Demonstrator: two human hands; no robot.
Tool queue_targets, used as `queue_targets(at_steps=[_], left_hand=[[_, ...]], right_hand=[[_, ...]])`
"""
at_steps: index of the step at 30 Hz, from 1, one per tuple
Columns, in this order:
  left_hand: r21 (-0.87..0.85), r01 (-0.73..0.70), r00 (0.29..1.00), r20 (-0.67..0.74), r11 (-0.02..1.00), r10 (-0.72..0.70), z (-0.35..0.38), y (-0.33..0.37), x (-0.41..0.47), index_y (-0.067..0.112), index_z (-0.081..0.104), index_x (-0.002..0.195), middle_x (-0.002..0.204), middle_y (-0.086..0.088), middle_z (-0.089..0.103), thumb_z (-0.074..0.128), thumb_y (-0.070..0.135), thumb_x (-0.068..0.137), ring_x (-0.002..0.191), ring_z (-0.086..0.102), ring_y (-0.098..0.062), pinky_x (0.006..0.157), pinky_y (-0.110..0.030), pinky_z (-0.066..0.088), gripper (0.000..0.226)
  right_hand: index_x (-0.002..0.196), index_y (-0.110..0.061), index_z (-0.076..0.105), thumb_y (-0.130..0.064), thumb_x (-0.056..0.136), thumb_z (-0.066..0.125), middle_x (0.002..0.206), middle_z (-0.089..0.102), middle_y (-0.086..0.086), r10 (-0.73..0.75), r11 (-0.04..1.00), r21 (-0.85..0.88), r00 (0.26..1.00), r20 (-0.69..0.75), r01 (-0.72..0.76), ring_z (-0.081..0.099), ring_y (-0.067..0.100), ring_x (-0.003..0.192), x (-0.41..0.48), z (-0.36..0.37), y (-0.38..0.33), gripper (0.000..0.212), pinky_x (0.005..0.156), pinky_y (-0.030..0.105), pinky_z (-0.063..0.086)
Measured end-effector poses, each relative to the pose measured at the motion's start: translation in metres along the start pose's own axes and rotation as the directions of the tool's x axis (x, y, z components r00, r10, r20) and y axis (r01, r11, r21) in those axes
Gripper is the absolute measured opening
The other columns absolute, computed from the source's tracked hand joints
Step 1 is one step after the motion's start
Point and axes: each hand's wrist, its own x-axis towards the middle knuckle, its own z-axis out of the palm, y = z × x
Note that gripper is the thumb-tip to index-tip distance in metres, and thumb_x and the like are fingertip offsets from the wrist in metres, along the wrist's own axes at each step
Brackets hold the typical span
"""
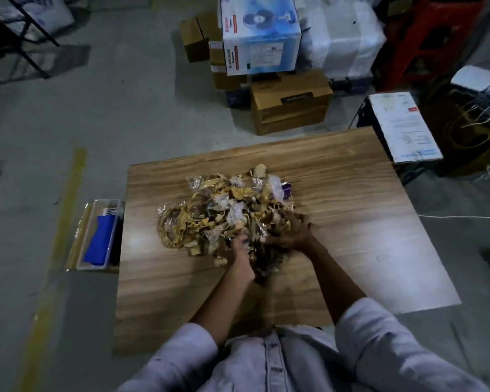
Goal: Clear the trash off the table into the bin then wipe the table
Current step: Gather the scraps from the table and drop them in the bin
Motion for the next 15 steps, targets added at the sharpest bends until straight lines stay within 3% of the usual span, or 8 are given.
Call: queue_targets(at_steps=[2, 5, 9, 13, 15], left_hand=[[-0.002, 0.023, 0.996, -0.083, 1.0, -0.023, 0.002, -0.009, 0.02, 0.017, 0.074, 0.101, 0.119, -0.016, 0.067, 0.059, 0.064, 0.063, 0.109, 0.06, -0.037, 0.1, -0.054, 0.046, 0.062], [-0.067, 0.01, 0.999, -0.049, 0.998, -0.014, 0.01, -0.007, -0.014, 0.012, 0.071, 0.101, 0.11, -0.017, 0.069, 0.056, 0.049, 0.089, 0.107, 0.062, -0.035, 0.103, -0.051, 0.048, 0.042], [-0.124, 0.007, 0.999, 0.05, 0.992, -0.001, 0.015, -0.01, -0.03, 0.008, 0.071, 0.104, 0.103, -0.018, 0.071, 0.051, 0.04, 0.1, 0.096, 0.065, -0.03, 0.096, -0.044, 0.048, 0.038], [-0.145, 0.043, 0.996, 0.078, 0.988, -0.032, 0.015, -0.014, -0.031, 0.009, 0.068, 0.114, 0.117, -0.017, 0.068, 0.048, 0.038, 0.102, 0.102, 0.062, -0.031, 0.098, -0.045, 0.046, 0.037], [-0.161, 0.064, 0.993, 0.11, 0.985, -0.046, 0.015, -0.019, -0.03, 0.008, 0.066, 0.112, 0.11, -0.017, 0.067, 0.047, 0.038, 0.101, 0.098, 0.061, -0.031, 0.097, -0.045, 0.045, 0.037]], right_hand=[[0.15, -0.032, 0.034, -0.058, 0.062, 0.091, 0.154, 0.03, 0.008, 0.02, 0.999, 0.046, 1.0, 0.0, -0.02, 0.027, 0.033, 0.146, -0.008, 0.018, 0.001, 0.108, 0.12, 0.044, 0.03], [0.141, -0.039, 0.038, -0.085, 0.044, 0.077, 0.143, 0.047, 0.008, 0.0, 0.991, 0.134, 1.0, -0.007, 0.001, 0.04, 0.034, 0.138, 0.002, 0.052, 0.024, 0.114, 0.115, 0.048, 0.038], [0.144, -0.026, 0.038, -0.08, 0.056, 0.055, 0.135, 0.052, 0.02, -0.076, 0.993, 0.088, 0.997, 0.016, 0.075, 0.041, 0.043, 0.134, -0.016, 0.071, 0.019, 0.105, 0.111, 0.058, 0.036], [0.144, -0.014, 0.041, -0.073, 0.066, 0.054, 0.14, 0.046, 0.021, -0.127, 0.988, 0.074, 0.984, -0.125, 0.137, 0.039, 0.037, 0.133, -0.035, 0.073, 0.006, 0.099, 0.11, 0.051, 0.037], [0.144, -0.009, 0.043, -0.075, 0.067, 0.048, 0.136, 0.05, 0.022, -0.164, 0.981, 0.068, 0.961, -0.223, 0.184, 0.046, 0.038, 0.126, -0.04, 0.077, 0.008, 0.101, 0.102, 0.045, 0.042]])
